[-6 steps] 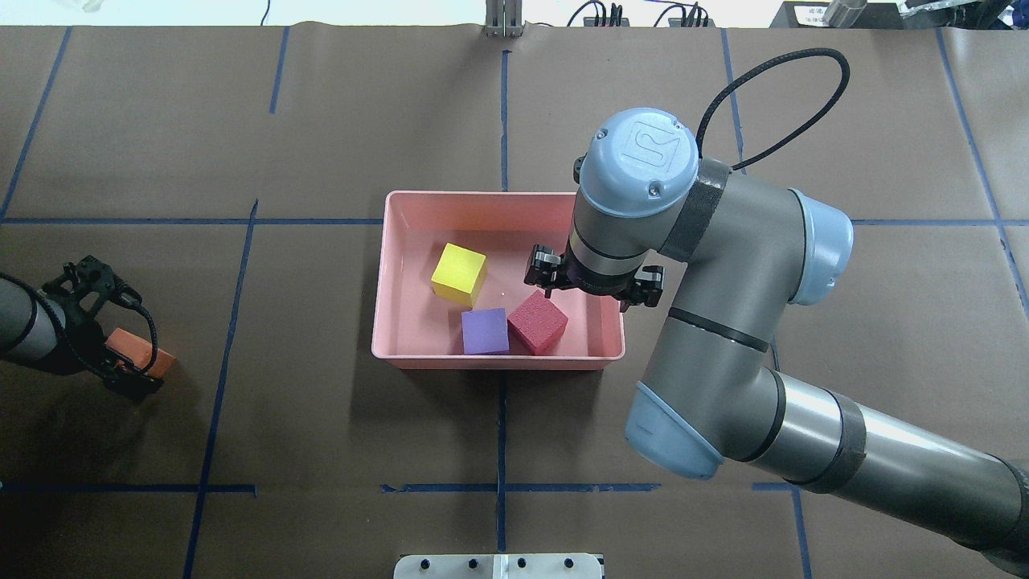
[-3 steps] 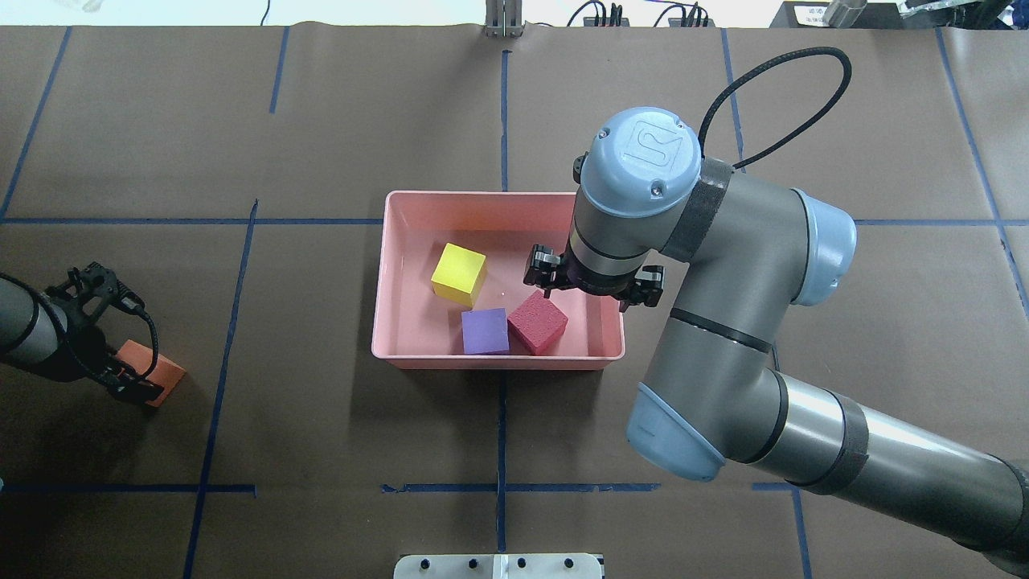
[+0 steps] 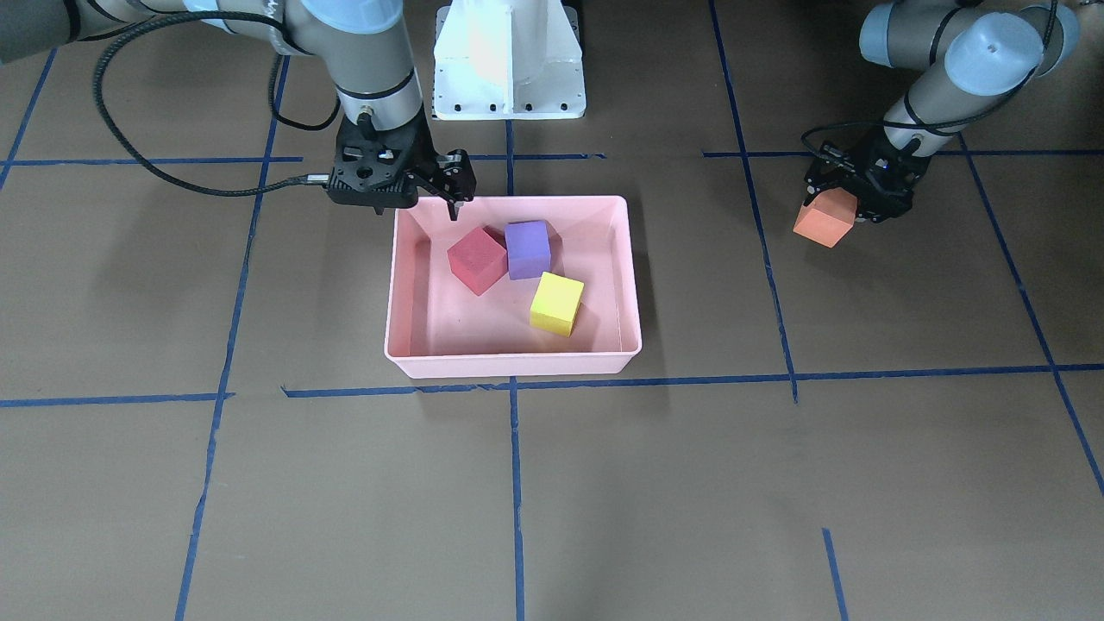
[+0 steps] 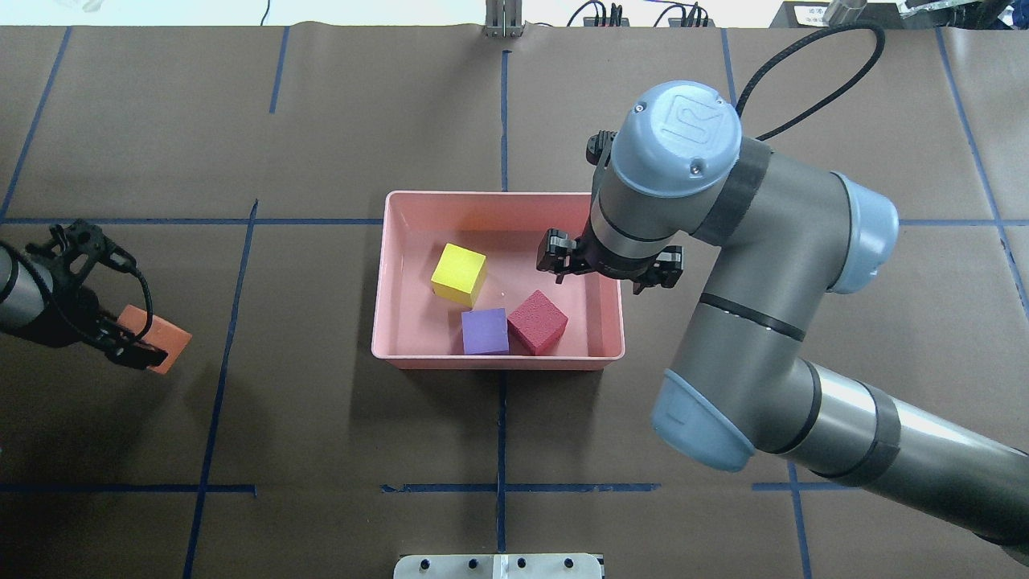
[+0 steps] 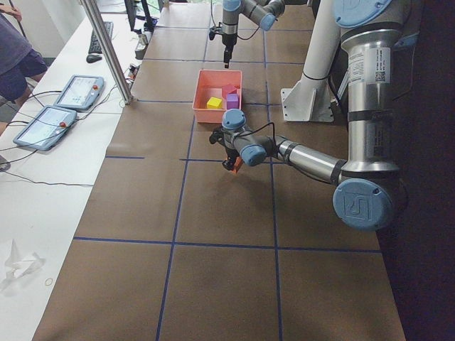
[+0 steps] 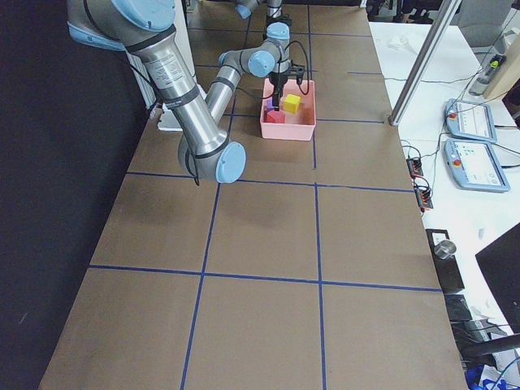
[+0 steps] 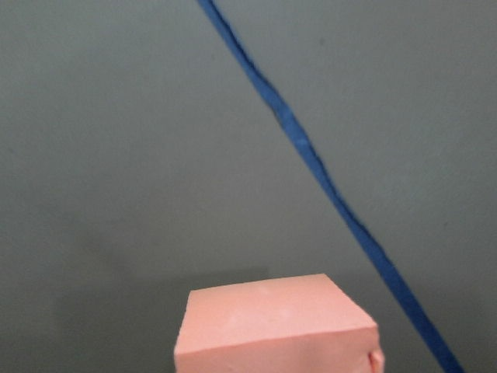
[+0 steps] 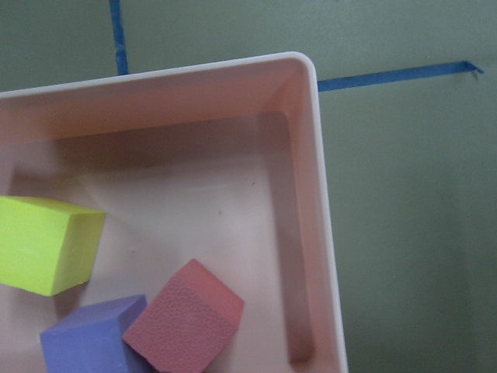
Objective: Place blocks into pink bin with both arms
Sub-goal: 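Carry the orange cube into the pink bin while the right arm withdraws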
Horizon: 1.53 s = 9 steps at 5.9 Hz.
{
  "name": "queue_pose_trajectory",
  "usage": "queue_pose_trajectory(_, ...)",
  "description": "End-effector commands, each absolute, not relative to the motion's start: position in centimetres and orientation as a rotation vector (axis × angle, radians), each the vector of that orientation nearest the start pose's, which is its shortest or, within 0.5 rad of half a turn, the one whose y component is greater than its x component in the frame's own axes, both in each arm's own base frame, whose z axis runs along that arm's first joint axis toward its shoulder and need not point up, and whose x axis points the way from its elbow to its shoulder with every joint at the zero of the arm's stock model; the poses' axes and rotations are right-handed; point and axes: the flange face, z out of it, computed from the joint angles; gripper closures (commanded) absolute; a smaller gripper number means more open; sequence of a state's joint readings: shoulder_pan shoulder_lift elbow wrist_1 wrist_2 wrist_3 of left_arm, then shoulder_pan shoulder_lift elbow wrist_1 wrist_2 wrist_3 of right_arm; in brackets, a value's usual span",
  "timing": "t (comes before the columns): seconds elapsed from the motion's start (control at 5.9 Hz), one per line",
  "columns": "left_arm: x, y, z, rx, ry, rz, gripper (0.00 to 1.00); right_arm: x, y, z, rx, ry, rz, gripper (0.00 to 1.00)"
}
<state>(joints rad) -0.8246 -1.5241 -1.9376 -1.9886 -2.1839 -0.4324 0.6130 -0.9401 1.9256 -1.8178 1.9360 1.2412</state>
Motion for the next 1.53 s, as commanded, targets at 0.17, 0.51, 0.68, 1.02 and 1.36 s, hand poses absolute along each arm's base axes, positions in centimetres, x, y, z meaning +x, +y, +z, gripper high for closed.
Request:
queue_pose_trajectory(0.17,29.5,-46.5,29.4,0.171,0.912,0.207,0.75,-33.5,-44.6,23.8,0.099,-0.797,-0.039,0.00)
queue_pose_trajectory(0.51,36.3,-47.0,19.1,0.090,0.935,0.073,0.74,-24.9,-47.5,29.8,0.128,-0.764,-0.164,0.00)
queue_pose_trajectory(0.68,41.9,-46.8,15.7,0.092,0.918,0.027,0.74,-19.7,-48.2,34.0,0.127,-0.758,-0.232,0.00)
queue_pose_trajectory(1.02,52.9,-47.2,8.4,0.080,0.886,-0.055,0.73,-10.8,-47.2,41.8,0.132,-0.731,-0.336,0.00)
queue_pose_trajectory(1.36,56.5,-47.0,6.0,0.085,0.887,-0.052,0.00,-5.9,-45.0,46.5,0.118,-0.723,-0.376,0.00)
